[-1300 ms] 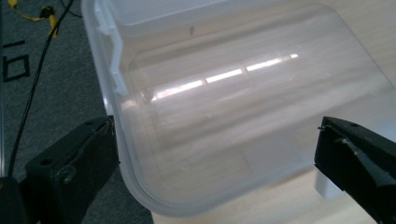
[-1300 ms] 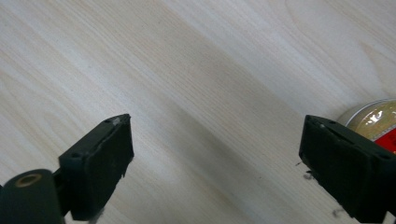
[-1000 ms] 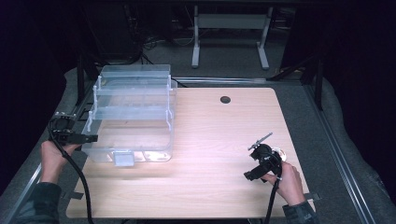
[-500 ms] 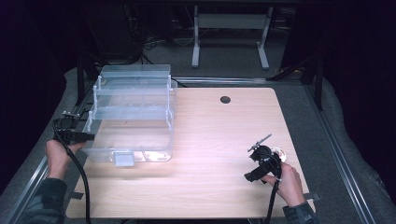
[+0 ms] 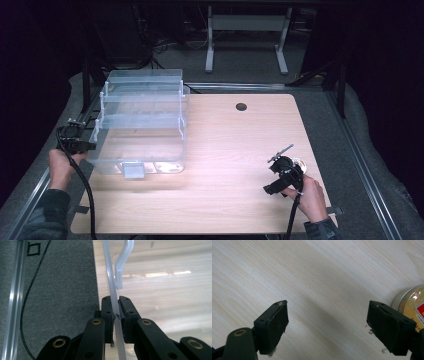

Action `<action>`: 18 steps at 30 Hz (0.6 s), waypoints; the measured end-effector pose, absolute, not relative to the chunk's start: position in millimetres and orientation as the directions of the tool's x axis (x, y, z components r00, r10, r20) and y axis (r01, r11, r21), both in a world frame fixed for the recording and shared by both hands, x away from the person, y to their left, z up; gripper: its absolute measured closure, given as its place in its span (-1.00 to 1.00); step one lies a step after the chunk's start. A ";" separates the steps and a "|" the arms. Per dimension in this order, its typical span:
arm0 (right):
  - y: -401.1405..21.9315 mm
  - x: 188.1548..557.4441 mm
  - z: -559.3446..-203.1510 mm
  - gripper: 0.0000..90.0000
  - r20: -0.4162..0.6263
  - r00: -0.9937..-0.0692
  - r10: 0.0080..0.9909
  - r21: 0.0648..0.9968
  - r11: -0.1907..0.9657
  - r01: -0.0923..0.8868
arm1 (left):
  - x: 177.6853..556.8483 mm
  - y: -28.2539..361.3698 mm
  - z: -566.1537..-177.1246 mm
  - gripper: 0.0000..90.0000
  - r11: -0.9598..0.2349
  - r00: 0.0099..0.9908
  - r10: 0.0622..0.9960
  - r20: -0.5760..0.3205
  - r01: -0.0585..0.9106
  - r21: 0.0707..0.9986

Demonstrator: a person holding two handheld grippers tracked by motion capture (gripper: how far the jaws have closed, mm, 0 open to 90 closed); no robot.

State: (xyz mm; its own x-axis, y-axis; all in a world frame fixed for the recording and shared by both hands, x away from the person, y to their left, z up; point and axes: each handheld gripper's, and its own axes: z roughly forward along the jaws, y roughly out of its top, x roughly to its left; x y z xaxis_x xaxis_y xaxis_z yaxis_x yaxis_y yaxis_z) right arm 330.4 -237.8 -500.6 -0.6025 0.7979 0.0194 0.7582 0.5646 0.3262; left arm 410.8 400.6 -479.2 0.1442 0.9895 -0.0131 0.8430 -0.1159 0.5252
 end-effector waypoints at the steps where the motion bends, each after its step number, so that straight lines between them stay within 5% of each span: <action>1: -237.8 330.4 -500.6 -0.62 0.019 -0.603 0.798 0.326 0.565 0.758 | 410.8 400.6 -479.2 0.83 -0.116 0.144 0.989 -0.013 0.843 0.525; 18: -243.5 328.7 -499.9 -0.62 0.021 -0.585 0.811 0.329 0.546 0.770 | 404.3 390.9 -480.7 0.78 -0.157 0.224 0.973 -0.060 0.826 0.541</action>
State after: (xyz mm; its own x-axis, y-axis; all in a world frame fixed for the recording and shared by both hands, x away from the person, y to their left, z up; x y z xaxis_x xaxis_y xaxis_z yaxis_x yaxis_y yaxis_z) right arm 328.7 -243.5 -499.9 -0.5846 0.8111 0.0209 0.7700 0.5465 0.3293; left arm 404.3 390.9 -480.7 0.2239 0.9727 -0.0604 0.8264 -0.1567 0.5409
